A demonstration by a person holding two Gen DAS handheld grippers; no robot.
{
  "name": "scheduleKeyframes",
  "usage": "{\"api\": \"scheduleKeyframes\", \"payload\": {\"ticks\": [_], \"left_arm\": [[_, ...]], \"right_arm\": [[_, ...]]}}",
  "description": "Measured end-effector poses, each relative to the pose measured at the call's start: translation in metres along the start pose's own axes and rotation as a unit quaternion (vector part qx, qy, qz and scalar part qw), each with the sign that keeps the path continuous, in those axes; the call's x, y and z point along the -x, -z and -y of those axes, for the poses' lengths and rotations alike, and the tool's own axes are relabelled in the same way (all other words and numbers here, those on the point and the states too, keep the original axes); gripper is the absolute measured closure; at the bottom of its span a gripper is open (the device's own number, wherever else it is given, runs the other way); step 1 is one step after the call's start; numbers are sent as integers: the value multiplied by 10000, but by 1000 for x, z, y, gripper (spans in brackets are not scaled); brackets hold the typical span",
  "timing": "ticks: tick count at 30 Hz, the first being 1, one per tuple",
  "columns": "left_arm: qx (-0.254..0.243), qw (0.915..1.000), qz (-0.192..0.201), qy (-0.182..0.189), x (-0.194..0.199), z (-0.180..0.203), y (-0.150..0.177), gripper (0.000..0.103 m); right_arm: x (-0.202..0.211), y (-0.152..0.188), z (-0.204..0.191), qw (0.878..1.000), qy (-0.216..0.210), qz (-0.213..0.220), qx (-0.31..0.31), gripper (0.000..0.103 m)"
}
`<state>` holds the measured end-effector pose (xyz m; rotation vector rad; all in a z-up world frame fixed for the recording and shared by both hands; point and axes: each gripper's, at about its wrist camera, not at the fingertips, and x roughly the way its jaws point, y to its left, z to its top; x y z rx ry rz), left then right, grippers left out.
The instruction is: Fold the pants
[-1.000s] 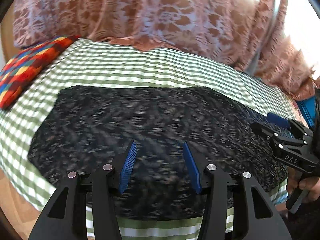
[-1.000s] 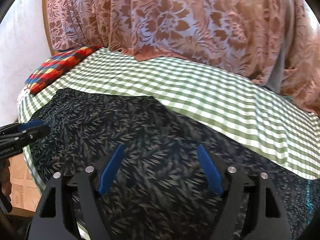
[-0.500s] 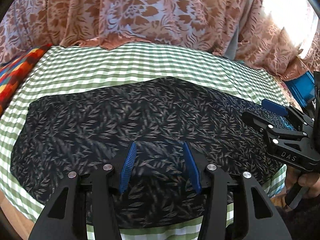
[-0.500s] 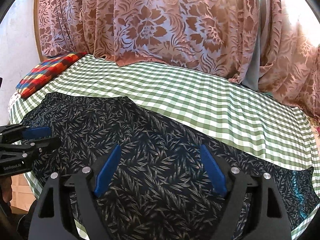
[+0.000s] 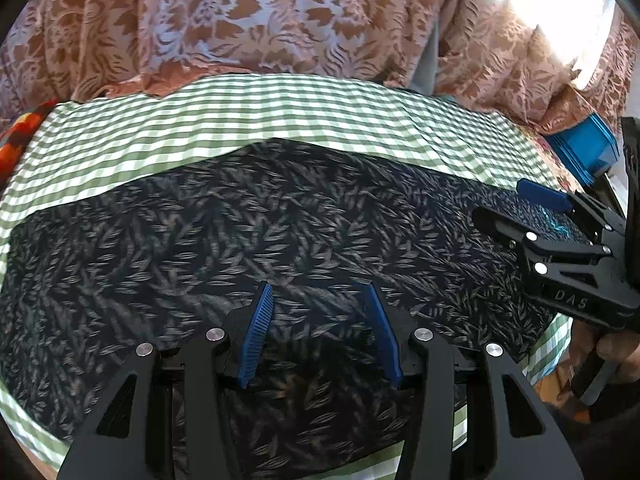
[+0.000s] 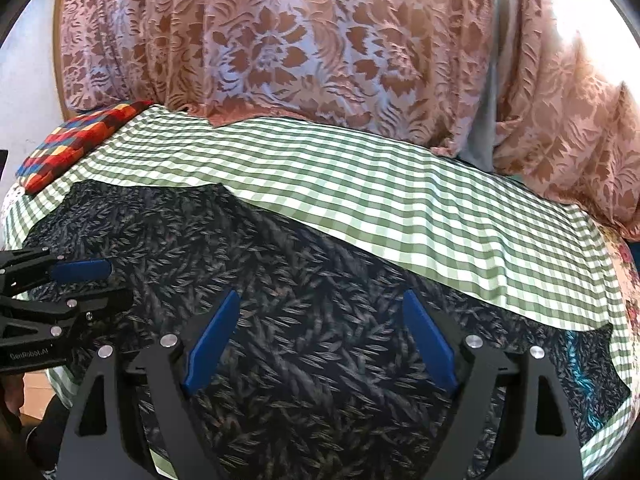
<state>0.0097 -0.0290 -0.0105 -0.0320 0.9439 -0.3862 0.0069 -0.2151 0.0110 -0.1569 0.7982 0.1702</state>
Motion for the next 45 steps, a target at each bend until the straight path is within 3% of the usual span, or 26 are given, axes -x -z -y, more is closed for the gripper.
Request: {"api": "scheduleKeyframes", "payload": {"ticks": [12, 16, 17, 19, 21, 24, 29, 33, 37, 41, 42, 44, 45], "left_arm": [[-230, 9991, -147, 338, -19, 18, -5, 56], [-216, 9987, -174, 416, -24, 18, -6, 56], [-217, 9987, -180, 426, -24, 18, -7, 55], [-223, 9986, -192, 443, -26, 18, -8, 55], [-235, 9985, -208, 445, -27, 18, -9, 56], [-271, 9984, -224, 437, -28, 19, -9, 54], [-343, 9983, -256, 391, -28, 23, -11, 52], [-300, 9985, -271, 366, -26, 22, -9, 52], [-226, 9988, -285, 331, -24, 21, -9, 52], [-26, 9985, -340, 435, -23, 15, -12, 52], [25, 9983, -350, 466, -23, 13, -13, 52], [171, 9977, -380, 529, -22, 9, -15, 52], [279, 9972, -393, 575, -21, 5, -16, 52]], "right_arm": [[12, 13, 50, 9973, 623, -153, -369, 18], [33, 29, 111, 9907, 211, -254, -1316, 19], [40, 36, 130, 9861, 22, -283, -1639, 24], [55, 54, 175, 9715, -238, -339, -2333, 35], [70, 75, 216, 9512, -350, -349, -3046, 37], [98, 118, 278, 9118, -223, -213, -4094, 44], [119, 173, 336, 8520, -75, -10, -5236, 54], [113, 204, 368, 8033, -334, 288, -5939, 60], [98, 215, 386, 7841, -503, 395, -6173, 62], [82, 218, 397, 7783, -623, 531, -6225, 67], [78, 218, 400, 7788, -602, 538, -6220, 70], [73, 218, 404, 7852, -493, 469, -6155, 86], [71, 219, 402, 7869, -487, 446, -6135, 88]]}}
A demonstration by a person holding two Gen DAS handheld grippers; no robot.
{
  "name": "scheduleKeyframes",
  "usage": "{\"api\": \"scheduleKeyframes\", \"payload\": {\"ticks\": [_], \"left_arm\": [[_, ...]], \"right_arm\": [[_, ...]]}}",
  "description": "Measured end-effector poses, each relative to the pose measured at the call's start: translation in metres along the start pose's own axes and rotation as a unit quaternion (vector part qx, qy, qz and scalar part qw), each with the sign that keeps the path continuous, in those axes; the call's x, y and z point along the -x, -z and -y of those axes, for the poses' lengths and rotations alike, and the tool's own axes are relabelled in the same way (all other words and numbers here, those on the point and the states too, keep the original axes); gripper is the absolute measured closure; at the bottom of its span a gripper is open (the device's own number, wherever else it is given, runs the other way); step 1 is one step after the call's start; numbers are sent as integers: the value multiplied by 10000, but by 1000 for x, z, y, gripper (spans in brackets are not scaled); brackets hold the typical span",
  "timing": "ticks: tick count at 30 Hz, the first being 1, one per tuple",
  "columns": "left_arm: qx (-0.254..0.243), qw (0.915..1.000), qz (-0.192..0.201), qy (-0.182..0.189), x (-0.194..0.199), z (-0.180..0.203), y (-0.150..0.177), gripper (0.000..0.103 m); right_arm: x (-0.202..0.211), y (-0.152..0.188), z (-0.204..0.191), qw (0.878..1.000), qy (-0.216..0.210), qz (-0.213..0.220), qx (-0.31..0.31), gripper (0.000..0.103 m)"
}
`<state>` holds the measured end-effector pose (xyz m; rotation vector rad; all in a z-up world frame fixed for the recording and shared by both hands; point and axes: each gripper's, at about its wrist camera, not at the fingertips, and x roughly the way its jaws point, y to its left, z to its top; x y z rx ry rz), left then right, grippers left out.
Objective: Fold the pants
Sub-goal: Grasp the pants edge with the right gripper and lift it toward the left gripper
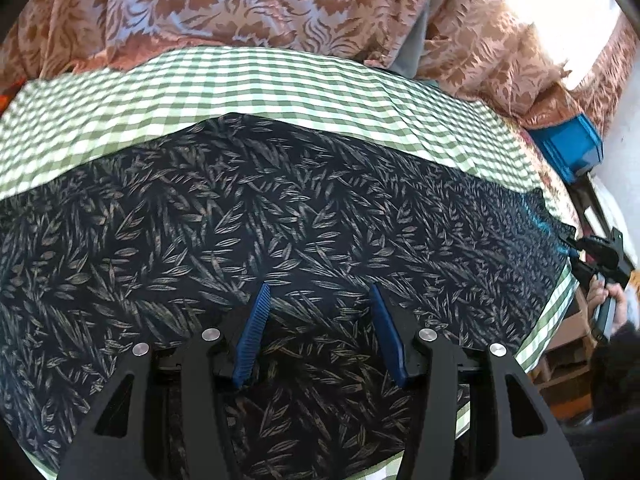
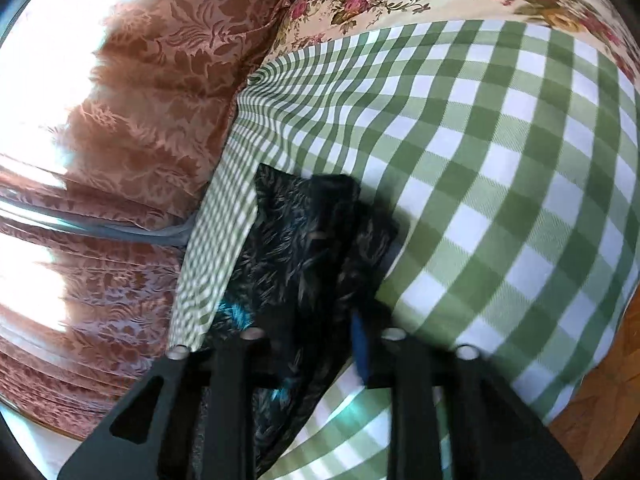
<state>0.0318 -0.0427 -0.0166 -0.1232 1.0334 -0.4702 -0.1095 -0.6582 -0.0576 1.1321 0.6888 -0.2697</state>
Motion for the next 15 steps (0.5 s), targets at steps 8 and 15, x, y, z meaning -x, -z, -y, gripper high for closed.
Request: {"api": "scheduleKeyframes", "payload": {"ticks": [8, 15], "left_arm": [[1015, 9921, 251, 693, 24, -39, -11, 32], [2109, 9578, 291, 1929, 37, -75, -10, 21]], "right_arm": [[20, 5, -72, 9938, -569, -5, 958, 92], [8, 66, -193, 9579, -1548, -579, 2347, 92]]}}
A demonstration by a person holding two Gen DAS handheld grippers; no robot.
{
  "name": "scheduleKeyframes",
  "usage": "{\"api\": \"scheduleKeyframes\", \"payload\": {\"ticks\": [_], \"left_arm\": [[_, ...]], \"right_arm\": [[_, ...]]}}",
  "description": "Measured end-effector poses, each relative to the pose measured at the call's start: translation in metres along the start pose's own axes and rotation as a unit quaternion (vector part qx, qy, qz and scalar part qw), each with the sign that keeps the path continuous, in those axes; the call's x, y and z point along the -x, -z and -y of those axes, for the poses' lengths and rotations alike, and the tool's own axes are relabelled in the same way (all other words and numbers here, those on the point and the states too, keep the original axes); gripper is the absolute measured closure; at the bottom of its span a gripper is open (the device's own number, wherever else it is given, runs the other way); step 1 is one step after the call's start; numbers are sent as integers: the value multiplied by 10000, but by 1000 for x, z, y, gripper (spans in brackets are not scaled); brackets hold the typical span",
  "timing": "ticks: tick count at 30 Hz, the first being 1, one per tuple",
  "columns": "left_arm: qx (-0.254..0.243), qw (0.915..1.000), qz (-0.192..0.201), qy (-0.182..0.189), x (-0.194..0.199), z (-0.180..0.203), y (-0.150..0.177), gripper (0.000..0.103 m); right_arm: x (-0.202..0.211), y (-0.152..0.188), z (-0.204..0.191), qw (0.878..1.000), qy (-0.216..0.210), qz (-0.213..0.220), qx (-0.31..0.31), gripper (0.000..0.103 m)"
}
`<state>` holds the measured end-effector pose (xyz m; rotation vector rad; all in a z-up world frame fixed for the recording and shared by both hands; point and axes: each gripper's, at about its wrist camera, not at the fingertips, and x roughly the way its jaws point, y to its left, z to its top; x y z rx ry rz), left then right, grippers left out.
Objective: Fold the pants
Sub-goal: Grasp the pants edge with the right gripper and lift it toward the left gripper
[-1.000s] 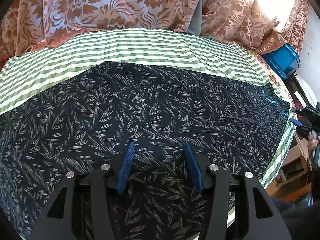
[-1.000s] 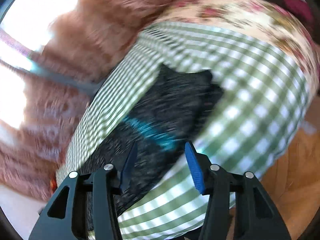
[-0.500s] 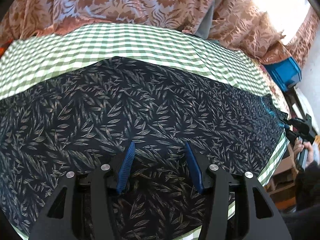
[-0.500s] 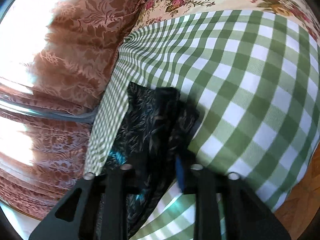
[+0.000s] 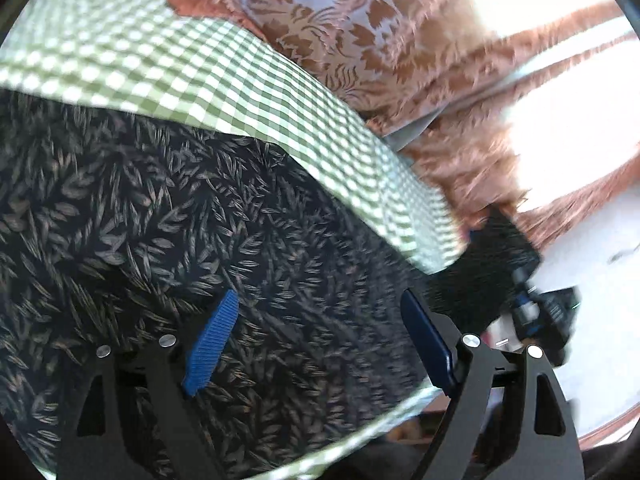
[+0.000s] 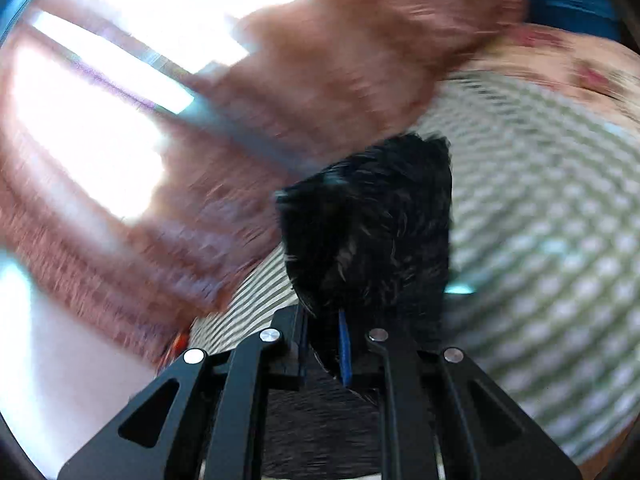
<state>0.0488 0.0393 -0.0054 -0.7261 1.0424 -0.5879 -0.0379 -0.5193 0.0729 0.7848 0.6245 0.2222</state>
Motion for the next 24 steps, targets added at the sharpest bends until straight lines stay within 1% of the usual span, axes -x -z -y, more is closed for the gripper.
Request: {"api": "scheduleKeyframes", "payload": {"ticks": [2, 3, 4, 5, 6, 7, 9, 11, 12, 13, 15, 17, 19, 20, 21, 23, 24], "left_arm": [[350, 9988, 27, 332, 4, -9, 0, 21], [416, 9984, 26, 392, 5, -11, 1, 21], [448, 9980, 6, 439, 6, -12, 2, 21], [485, 9976, -21, 500, 5, -12, 3, 21], [549, 9966, -80, 608, 3, -13, 5, 21], [572, 9959, -143, 680, 1, -13, 7, 21], [505, 9958, -269, 722, -4, -9, 11, 21], [425, 9953, -443, 755, -14, -5, 15, 21], [432, 9947, -511, 777, -19, -5, 17, 21], [425, 9942, -592, 792, -25, -3, 18, 23], [369, 9937, -722, 772, -34, 1, 17, 25], [374, 9924, -848, 809, -46, 6, 15, 26], [374, 9916, -967, 772, -59, 11, 12, 29], [367, 9919, -1027, 655, -66, 12, 11, 30], [370, 9921, -1069, 550, -70, 13, 10, 34], [302, 9926, -1114, 382, -76, 15, 9, 42], [246, 9931, -1108, 295, -76, 16, 9, 53]], "right_arm": [[-23, 12, -31, 9984, -320, -335, 316, 92], [-42, 24, -53, 9952, -551, -610, 538, 92], [-55, 34, -68, 9918, -687, -814, 701, 92], [-68, 45, -82, 9877, -803, -1031, 860, 92], [-88, 64, -100, 9801, -945, -1375, 1076, 92], [-102, 77, -110, 9743, -1007, -1614, 1205, 92], [-129, 109, -127, 9608, -996, -2095, 1522, 92], [-156, 150, -137, 9428, -846, -2623, 1876, 92], [-163, 164, -139, 9366, -722, -2752, 2043, 92], [-169, 177, -140, 9303, -591, -2862, 2219, 92], [-175, 191, -138, 9232, -436, -2988, 2377, 92], [-173, 204, -138, 9161, -265, -2962, 2688, 92], [-166, 210, -140, 9158, -343, -2860, 2799, 92], [-164, 211, -142, 9156, -358, -2802, 2862, 91], [-162, 213, -145, 9136, -363, -2721, 2998, 89], [-161, 221, -143, 9097, -417, -2816, 3024, 80], [-163, 226, -143, 9076, -459, -2868, 3031, 79]]}}
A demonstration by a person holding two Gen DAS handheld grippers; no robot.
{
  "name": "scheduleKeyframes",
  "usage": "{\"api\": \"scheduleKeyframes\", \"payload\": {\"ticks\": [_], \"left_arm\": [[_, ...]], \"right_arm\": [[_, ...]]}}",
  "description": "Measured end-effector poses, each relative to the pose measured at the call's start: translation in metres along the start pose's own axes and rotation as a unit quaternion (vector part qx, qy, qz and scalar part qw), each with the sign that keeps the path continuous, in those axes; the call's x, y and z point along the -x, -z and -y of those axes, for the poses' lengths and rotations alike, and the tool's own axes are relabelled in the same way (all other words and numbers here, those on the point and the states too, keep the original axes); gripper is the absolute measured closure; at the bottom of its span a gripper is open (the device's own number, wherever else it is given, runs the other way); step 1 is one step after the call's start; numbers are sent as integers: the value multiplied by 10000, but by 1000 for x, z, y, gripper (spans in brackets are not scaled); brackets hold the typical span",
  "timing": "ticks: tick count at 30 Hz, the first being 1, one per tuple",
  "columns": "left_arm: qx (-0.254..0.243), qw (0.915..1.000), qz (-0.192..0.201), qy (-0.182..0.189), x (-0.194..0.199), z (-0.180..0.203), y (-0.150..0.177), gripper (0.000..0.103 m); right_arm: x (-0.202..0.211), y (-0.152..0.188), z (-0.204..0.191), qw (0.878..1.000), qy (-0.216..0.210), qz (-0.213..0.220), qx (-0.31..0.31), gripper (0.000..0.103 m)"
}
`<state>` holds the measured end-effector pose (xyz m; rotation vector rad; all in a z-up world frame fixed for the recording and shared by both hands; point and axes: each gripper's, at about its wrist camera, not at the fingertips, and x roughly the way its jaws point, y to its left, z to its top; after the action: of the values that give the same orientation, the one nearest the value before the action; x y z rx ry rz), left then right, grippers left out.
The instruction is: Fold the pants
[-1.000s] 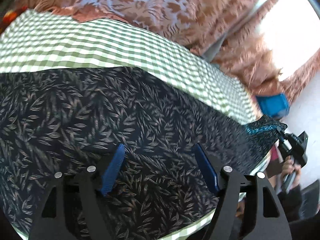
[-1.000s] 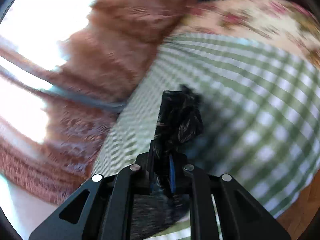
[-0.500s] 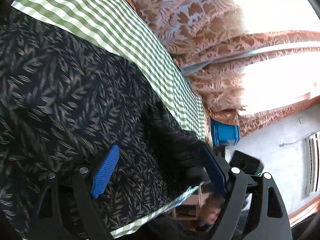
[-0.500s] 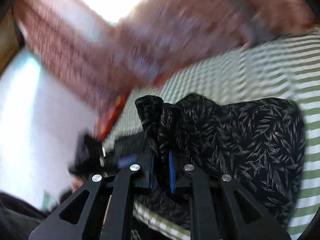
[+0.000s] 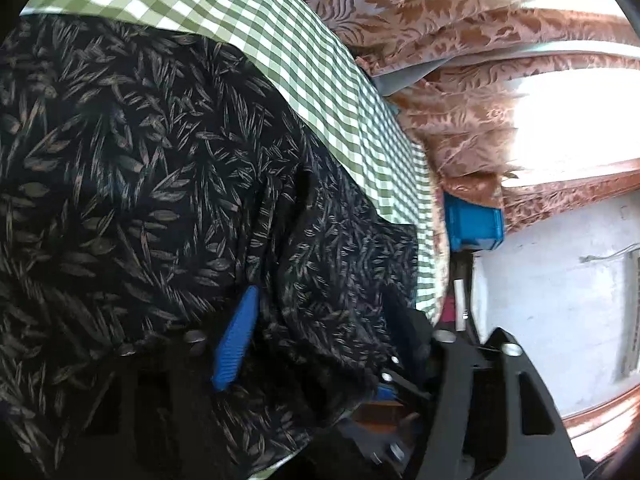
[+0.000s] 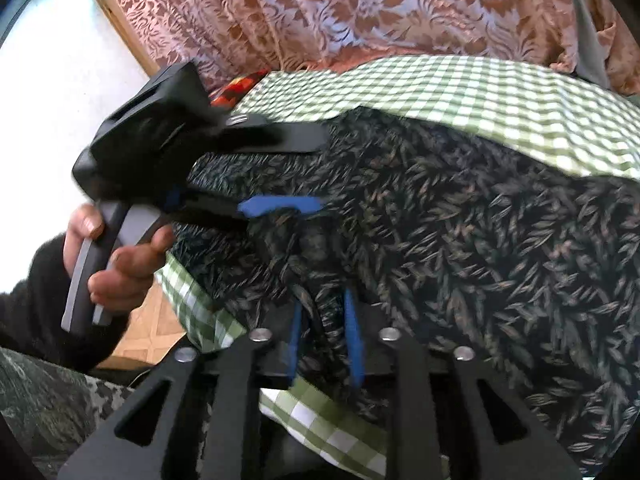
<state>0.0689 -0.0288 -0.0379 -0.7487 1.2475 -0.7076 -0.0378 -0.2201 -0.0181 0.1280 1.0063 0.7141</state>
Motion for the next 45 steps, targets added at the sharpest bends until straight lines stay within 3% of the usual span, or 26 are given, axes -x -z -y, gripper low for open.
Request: {"api": "scheduleKeyframes", "payload": {"ticks": [3, 4, 6, 11, 13, 15, 19, 20, 21, 22, 23, 25, 28, 31, 34, 38, 41, 45], "left_arm": [[-105, 9990, 36, -432, -3, 1, -1, 86], [-127, 9986, 47, -508, -3, -1, -1, 92], [-168, 9986, 81, -502, -1, -2, -1, 94], [-7, 9985, 33, -543, 0, -9, -3, 91], [4, 9985, 82, -542, 8, -12, 0, 73], [94, 9994, 98, -305, 12, -13, 1, 57], [-141, 9990, 148, -408, 5, 0, 3, 49], [-272, 9982, 155, -506, 0, 4, 4, 49], [-371, 9975, 129, -591, -5, 9, 4, 63], [-454, 9964, 84, -706, -9, 11, 4, 92], [-429, 9962, 8, -759, -12, 12, 3, 94], [-458, 9962, 96, -741, -9, 13, 2, 95], [-694, 9959, 344, -458, 9, 30, 2, 95], [-1024, 9922, 655, -293, 35, 48, 3, 95], [-1233, 9877, 700, -656, 47, 48, 6, 95], [-1093, 9859, 401, -1204, 28, 15, 13, 95], [-1051, 9850, 395, -1312, 14, 8, 14, 95], [-1133, 9845, 464, -1254, 17, 12, 17, 95]], "right_arm": [[5, 5, -4, 9997, -231, -27, -9, 62], [10, 6, -3, 9994, -334, -10, -64, 58], [19, 5, 2, 9993, -359, 21, -131, 58], [64, 7, 23, 9984, -148, 290, -462, 54], [94, 11, 42, 9957, 145, 522, -749, 52], [117, 17, 58, 9923, 443, 676, -935, 51], [158, 35, 94, 9796, 1048, 857, -1488, 47], [164, 41, 101, 9765, 1196, 830, -1589, 47], [168, 47, 106, 9738, 1312, 799, -1680, 47], [170, 52, 111, 9719, 1358, 776, -1757, 47], [172, 59, 115, 9701, 1395, 732, -1849, 47], [173, 69, 119, 9696, 1429, 602, -1894, 46], [161, 80, 116, 9729, 1441, 245, -1792, 33], [143, 85, 110, 9743, 1470, 18, -1708, 32], [135, 81, 107, 9752, 1391, 113, -1719, 32], [140, 70, 108, 9792, 1283, 97, -1567, 30], [155, 61, 114, 9771, 1280, 380, -1657, 30], [162, 28, 115, 9731, 987, 1076, -1780, 34]]}}
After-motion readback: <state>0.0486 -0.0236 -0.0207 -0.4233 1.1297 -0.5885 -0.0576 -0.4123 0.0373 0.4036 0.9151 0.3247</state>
